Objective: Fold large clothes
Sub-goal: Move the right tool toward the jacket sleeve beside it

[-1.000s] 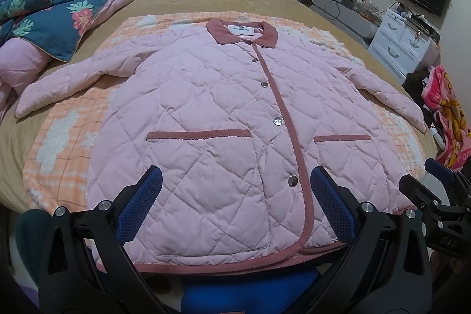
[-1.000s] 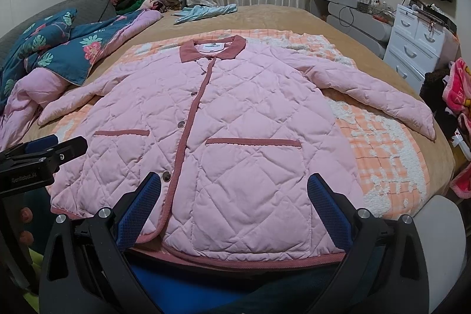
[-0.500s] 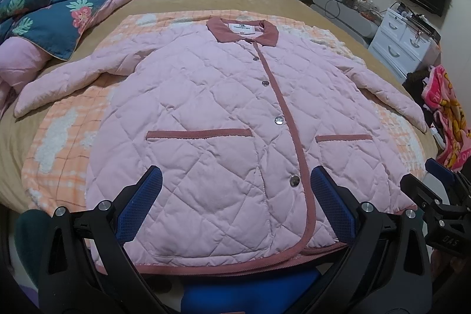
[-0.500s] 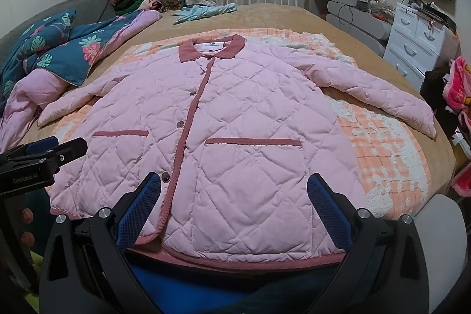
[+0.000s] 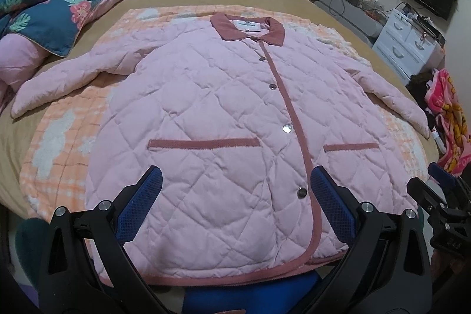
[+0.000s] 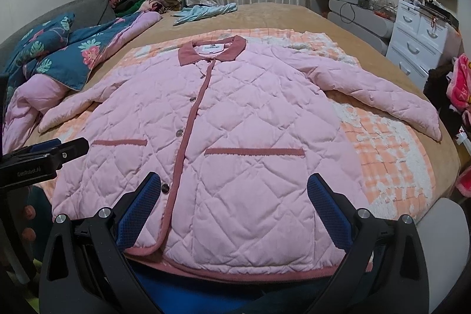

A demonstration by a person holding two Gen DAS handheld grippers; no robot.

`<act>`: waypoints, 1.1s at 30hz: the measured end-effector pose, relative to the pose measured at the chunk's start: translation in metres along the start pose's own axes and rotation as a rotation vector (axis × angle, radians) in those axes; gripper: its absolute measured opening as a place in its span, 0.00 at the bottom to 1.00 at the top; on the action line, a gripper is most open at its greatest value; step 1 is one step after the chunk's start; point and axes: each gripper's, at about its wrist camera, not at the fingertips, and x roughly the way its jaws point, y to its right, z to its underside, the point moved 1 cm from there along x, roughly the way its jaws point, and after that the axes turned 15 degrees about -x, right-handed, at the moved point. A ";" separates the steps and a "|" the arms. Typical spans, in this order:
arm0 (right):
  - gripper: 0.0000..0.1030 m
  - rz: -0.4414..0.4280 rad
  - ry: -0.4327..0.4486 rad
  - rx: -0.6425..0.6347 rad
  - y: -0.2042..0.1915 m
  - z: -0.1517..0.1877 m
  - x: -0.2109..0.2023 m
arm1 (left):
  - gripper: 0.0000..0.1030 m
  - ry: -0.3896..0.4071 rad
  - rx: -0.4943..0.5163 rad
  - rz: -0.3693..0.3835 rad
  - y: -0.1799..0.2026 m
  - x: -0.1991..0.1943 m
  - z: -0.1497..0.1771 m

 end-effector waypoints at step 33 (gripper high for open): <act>0.96 0.018 0.038 0.046 0.046 -0.092 0.056 | 0.92 -0.036 0.036 0.051 0.043 0.056 -0.098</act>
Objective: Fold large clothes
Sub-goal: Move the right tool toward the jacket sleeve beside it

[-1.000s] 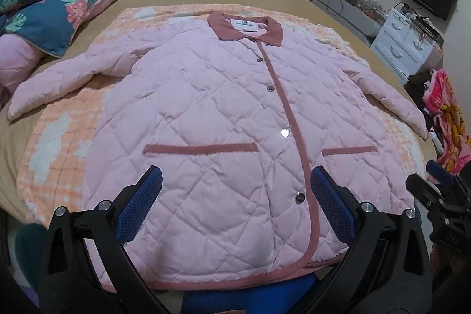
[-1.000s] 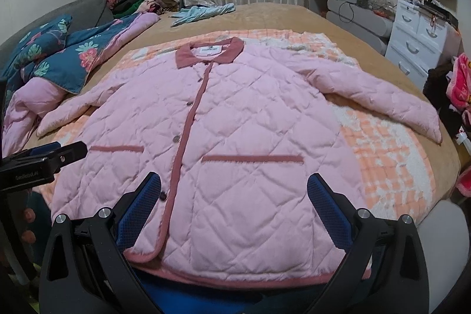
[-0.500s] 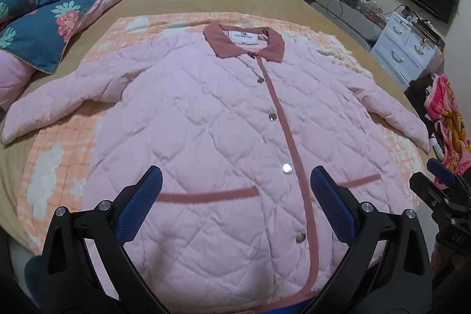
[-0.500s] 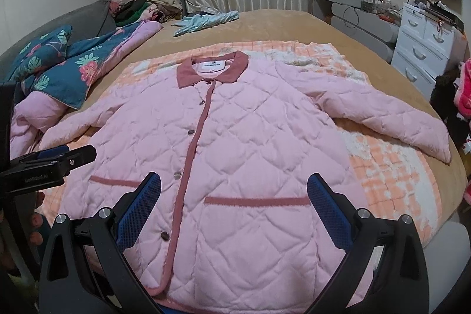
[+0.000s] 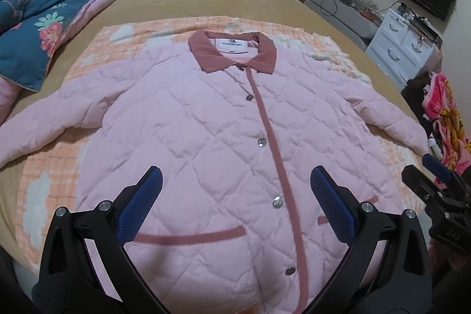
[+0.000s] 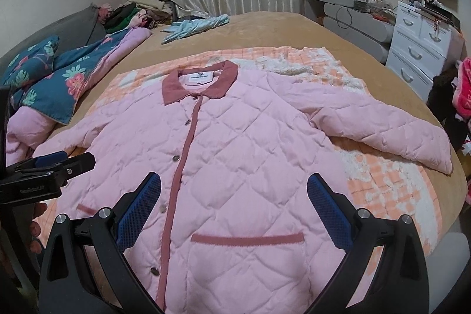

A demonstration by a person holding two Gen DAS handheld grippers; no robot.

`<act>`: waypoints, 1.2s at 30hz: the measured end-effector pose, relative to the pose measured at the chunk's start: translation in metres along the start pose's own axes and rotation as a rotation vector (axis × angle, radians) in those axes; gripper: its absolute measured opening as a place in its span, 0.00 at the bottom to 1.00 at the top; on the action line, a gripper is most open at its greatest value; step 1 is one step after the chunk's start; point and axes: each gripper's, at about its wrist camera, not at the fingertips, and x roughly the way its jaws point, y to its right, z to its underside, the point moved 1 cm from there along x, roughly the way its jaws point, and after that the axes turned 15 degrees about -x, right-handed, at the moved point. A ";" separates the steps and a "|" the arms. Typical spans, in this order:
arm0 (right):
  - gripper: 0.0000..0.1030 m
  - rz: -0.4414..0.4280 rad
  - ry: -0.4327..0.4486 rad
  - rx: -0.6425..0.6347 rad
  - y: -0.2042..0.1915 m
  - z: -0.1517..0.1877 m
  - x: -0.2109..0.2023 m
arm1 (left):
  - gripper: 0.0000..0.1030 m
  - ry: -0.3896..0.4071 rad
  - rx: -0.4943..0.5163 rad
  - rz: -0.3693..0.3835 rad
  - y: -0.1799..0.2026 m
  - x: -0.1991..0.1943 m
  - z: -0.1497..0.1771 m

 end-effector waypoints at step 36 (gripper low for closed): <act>0.96 0.186 -0.025 0.260 0.156 -0.031 0.068 | 0.92 -0.060 0.051 -0.011 0.064 0.105 -0.071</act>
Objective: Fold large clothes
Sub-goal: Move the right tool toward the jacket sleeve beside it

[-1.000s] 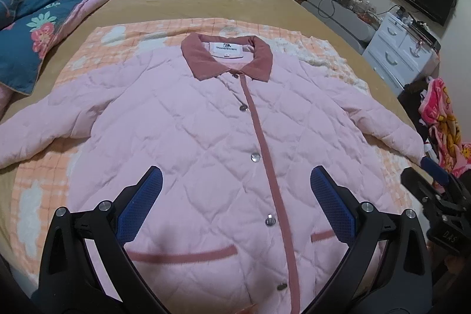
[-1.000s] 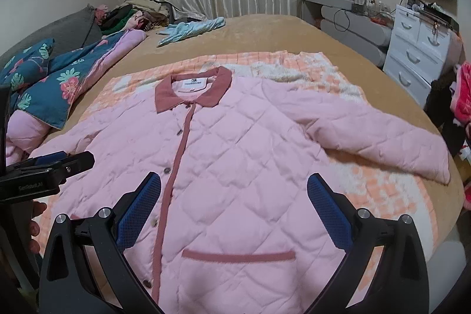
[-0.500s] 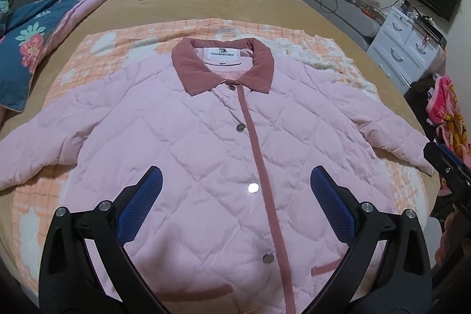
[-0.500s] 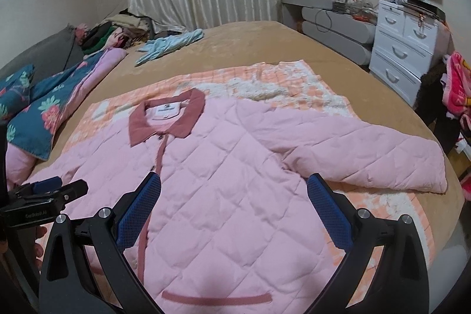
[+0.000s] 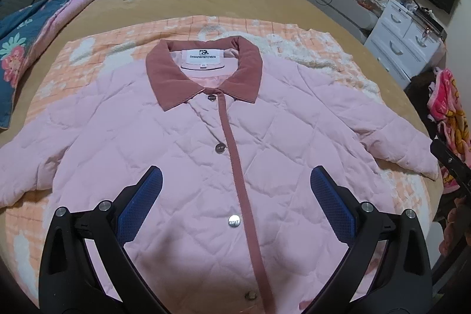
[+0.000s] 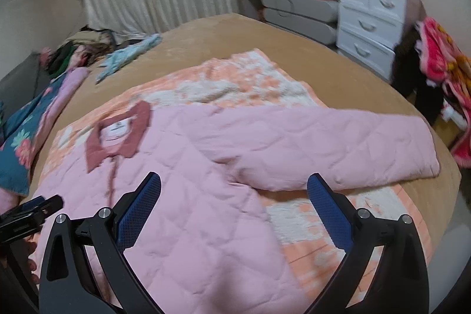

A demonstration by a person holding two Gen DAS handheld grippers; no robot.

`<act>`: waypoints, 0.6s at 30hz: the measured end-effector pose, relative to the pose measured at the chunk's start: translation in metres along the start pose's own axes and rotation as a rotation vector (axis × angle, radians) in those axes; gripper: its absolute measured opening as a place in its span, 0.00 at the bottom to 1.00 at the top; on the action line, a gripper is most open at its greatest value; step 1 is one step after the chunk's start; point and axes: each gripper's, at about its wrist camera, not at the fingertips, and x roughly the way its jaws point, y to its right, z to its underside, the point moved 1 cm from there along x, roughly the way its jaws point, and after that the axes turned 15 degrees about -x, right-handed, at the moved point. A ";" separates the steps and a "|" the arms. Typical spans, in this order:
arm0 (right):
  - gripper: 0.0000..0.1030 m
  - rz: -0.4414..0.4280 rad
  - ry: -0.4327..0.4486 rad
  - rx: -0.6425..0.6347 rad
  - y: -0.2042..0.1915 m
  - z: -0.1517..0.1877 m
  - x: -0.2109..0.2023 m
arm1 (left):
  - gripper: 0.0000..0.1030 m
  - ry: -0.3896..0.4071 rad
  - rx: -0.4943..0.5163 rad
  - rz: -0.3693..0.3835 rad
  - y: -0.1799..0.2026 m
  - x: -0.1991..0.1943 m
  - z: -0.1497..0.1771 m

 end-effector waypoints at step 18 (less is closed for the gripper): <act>0.96 0.169 -0.147 0.307 0.136 0.059 0.064 | 0.92 -0.038 0.031 0.005 0.038 0.056 -0.001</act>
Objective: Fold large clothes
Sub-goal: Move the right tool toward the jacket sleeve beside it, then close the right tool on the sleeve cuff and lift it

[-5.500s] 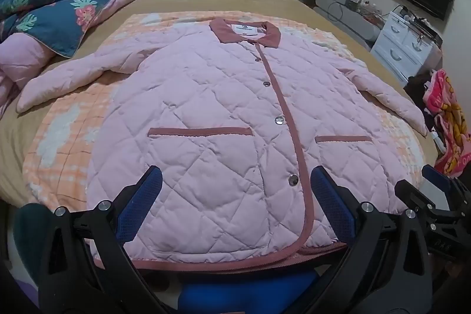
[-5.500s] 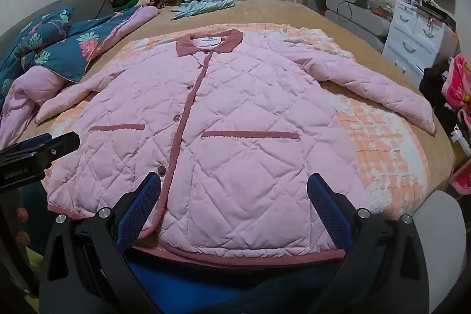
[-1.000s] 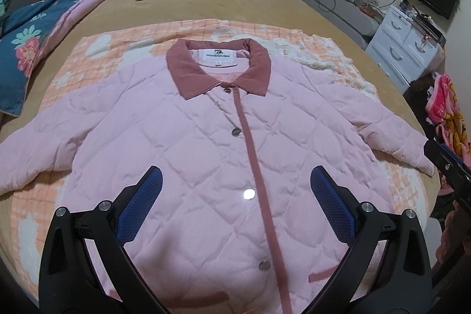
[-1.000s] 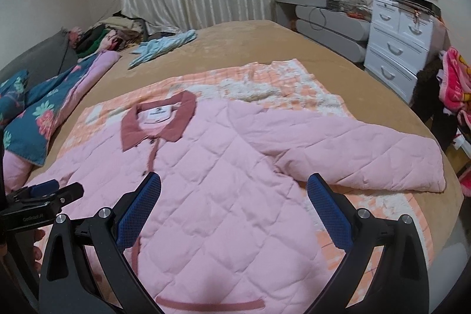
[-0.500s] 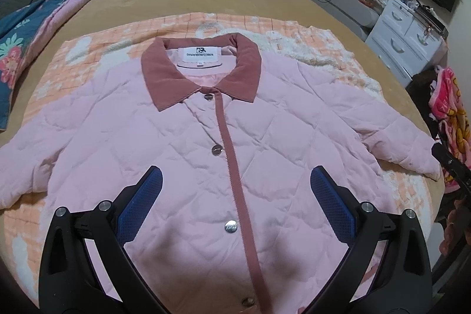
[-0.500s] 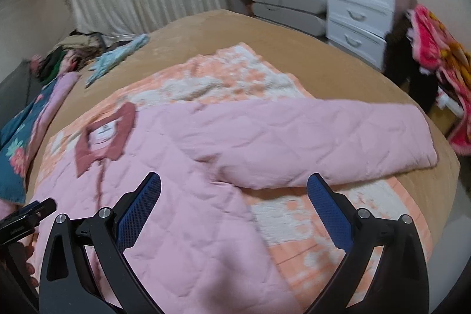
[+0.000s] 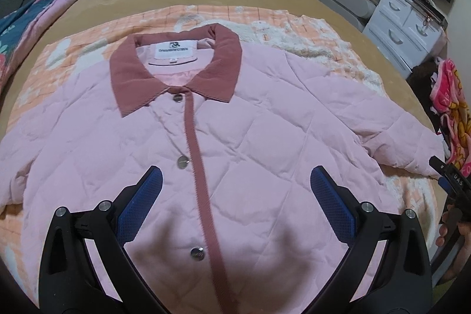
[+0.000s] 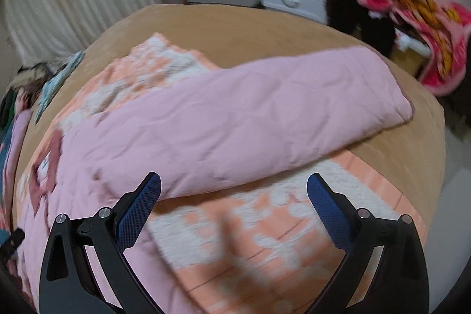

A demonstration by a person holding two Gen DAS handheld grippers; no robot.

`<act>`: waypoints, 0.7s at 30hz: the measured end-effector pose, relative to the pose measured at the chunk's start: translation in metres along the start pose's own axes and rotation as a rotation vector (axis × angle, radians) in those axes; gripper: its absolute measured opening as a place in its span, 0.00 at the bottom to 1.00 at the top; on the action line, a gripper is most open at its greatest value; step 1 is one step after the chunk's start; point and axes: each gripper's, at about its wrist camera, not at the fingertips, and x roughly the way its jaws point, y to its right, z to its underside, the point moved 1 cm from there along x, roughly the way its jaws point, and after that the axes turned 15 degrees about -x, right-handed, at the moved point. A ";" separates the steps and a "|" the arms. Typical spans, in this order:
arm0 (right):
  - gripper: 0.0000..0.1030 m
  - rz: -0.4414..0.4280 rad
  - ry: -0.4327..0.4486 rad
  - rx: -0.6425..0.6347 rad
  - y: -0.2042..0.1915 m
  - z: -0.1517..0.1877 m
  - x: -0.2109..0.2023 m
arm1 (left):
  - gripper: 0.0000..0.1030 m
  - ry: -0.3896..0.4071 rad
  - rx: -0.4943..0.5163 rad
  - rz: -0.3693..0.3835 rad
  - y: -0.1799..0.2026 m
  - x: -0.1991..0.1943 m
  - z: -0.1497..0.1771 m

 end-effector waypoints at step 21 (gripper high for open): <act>0.96 0.019 -0.051 0.398 0.140 0.008 0.061 | 0.92 -0.040 0.004 -0.038 0.026 0.047 0.002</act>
